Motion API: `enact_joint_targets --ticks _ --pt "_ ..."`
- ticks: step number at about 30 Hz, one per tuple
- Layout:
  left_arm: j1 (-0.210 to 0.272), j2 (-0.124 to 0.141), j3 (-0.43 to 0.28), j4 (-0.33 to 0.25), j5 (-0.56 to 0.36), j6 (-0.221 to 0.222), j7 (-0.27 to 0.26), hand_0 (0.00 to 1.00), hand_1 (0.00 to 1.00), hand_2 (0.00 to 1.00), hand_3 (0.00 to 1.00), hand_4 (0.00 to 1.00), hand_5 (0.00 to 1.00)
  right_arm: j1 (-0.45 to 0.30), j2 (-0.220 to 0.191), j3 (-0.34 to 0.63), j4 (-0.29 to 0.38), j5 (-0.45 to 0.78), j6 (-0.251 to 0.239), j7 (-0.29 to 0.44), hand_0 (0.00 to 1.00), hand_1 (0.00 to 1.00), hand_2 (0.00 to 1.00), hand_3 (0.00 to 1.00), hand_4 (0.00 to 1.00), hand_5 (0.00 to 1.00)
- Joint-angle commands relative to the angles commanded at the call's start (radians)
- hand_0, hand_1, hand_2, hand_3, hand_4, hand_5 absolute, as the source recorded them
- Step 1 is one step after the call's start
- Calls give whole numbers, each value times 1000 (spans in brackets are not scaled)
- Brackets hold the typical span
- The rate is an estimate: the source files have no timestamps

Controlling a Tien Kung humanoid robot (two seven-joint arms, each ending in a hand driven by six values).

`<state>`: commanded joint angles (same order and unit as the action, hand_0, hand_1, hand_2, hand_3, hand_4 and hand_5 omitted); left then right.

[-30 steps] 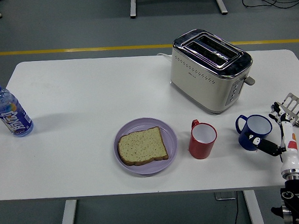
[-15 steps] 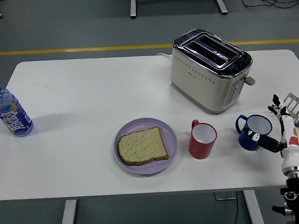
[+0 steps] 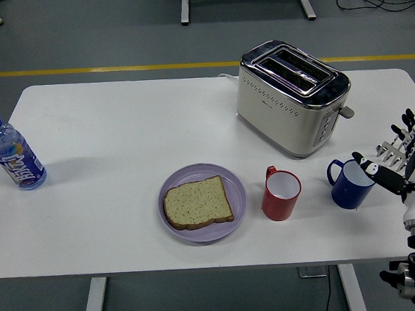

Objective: Pick up the cup,pour liquid into bread,place the cup on the desk

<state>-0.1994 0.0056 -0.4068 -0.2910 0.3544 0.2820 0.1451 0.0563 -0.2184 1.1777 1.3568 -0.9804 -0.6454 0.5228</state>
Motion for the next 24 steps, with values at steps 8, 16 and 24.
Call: enact_joint_targets --ticks 8,16,24 --pt "4 1 -11 0 21 -1 5 680 681 691 542 254 998 -10 -1 56 32 241 0 55 857 774 893 905 918 95" --pt "10 -1 -24 0 44 -2 12 680 680 691 541 254 998 -23 11 86 27 400 36 86 803 737 855 868 883 99" --pt "14 1 -30 0 57 -4 15 680 680 691 542 254 998 -28 13 97 23 428 58 91 772 704 813 835 875 110"
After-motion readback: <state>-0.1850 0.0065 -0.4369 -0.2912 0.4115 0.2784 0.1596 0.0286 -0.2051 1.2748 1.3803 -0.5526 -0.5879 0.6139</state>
